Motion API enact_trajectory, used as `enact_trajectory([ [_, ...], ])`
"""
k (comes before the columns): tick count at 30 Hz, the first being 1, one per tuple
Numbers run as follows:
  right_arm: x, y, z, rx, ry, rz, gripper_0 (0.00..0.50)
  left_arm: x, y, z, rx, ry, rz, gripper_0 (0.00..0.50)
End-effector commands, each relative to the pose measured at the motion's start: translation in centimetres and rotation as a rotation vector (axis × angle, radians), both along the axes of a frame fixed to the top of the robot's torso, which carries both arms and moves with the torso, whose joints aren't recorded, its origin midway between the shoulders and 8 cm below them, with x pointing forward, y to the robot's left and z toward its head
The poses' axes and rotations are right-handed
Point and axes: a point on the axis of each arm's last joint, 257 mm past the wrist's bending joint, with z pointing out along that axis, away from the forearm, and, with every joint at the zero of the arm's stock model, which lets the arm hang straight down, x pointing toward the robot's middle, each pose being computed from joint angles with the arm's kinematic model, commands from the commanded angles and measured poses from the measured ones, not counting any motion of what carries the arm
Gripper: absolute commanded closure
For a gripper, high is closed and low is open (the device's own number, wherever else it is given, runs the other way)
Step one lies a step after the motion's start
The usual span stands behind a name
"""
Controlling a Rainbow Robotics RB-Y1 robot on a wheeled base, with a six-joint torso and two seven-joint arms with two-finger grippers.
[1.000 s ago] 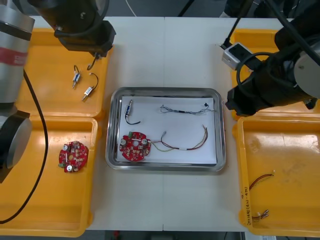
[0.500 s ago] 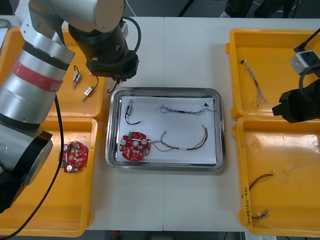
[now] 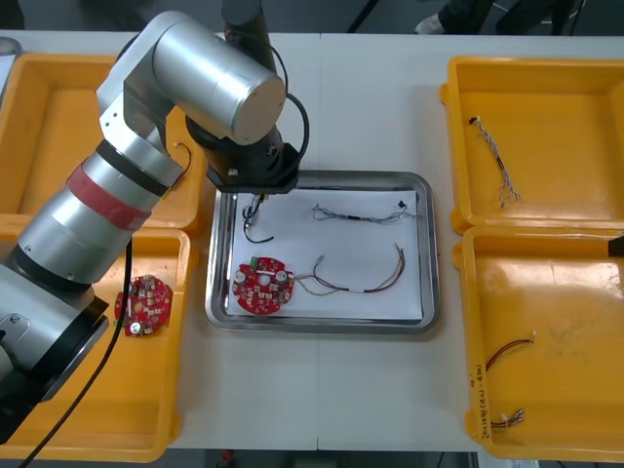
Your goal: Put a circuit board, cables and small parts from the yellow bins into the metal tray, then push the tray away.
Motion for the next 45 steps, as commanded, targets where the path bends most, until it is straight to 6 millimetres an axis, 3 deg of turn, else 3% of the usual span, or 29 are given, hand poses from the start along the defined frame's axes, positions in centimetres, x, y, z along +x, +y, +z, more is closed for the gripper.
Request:
enact_trajectory([
  [1,-1.9,-2.3,-0.1,-0.073,0.018,0.01,0.0,-0.8,-2.4,-0.8,-0.024,-0.019,-0.028,0.497],
  [4,-2.2,-2.3,-1.1,-0.061,0.048,0.004,0.0,-1.0,-2.7,-1.6,-0.018,-0.017,-0.034,0.497],
  [16,-1.9,-1.3,-2.1,-0.027,0.078,0.003,0.0,-1.7,-3.4,-4.6,-0.003,-0.026,-0.04,0.497],
  [29,-1.5,-1.0,-2.3,-0.028,0.087,0.003,0.0,-1.6,-3.4,-5.2,-0.009,-0.037,-0.024,0.494],
  [31,-1.5,-0.9,-2.3,-0.026,0.087,0.002,0.0,-1.5,-3.3,-5.3,-0.008,-0.038,-0.021,0.313],
  [32,-1.5,-0.9,-2.4,-0.025,0.089,0.001,0.0,-1.5,-3.3,-5.3,-0.008,-0.038,-0.021,0.14],
  [35,-1.5,-0.8,-2.4,-0.024,0.09,0.002,0.0,-1.4,-3.2,-5.2,-0.009,-0.043,-0.014,0.028],
  [38,-1.5,-0.7,-2.5,-0.022,0.091,0.005,0.0,-1.4,-3.2,-5.1,-0.011,-0.043,-0.011,0.0],
  [45,-1.6,-0.5,-2.5,-0.017,0.093,0.006,0.0,-1.4,-3.5,-4.5,-0.02,-0.059,-0.014,0.0],
])
